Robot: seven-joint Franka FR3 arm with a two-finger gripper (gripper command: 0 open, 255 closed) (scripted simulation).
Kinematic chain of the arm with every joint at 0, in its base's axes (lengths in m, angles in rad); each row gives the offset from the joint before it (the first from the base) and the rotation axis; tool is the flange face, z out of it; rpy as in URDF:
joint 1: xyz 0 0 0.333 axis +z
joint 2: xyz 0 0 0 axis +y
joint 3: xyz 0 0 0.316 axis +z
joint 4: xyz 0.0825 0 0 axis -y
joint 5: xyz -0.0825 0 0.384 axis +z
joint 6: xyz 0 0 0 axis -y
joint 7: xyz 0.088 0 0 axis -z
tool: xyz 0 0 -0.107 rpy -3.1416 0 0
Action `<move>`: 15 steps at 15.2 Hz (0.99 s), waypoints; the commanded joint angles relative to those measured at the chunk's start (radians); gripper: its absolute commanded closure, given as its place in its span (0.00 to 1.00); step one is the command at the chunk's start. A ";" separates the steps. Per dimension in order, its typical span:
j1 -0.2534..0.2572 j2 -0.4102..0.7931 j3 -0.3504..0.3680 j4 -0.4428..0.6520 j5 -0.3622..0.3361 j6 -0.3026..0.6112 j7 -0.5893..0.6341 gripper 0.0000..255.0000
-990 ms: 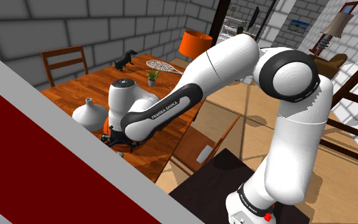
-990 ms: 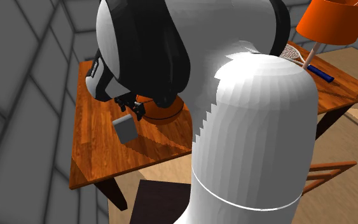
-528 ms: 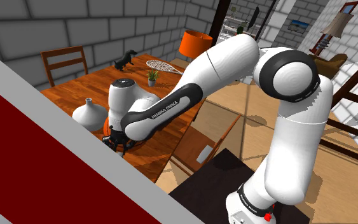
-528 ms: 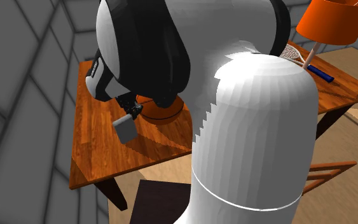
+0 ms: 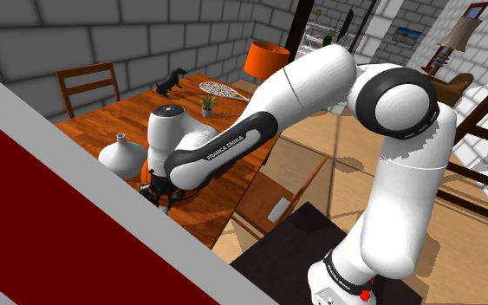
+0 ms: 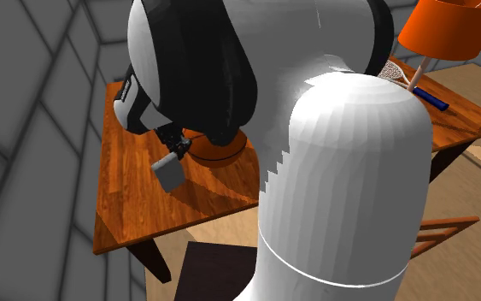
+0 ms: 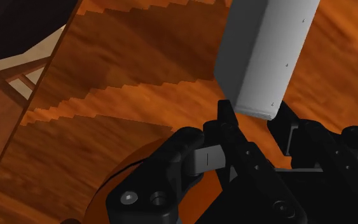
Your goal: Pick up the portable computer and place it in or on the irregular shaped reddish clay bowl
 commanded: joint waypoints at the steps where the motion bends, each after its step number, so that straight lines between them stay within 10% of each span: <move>1: -0.004 -0.017 0.006 0.002 0.011 -0.019 -0.006 1.00; 15: -0.030 -0.139 0.038 0.050 0.086 -0.177 -0.053 1.00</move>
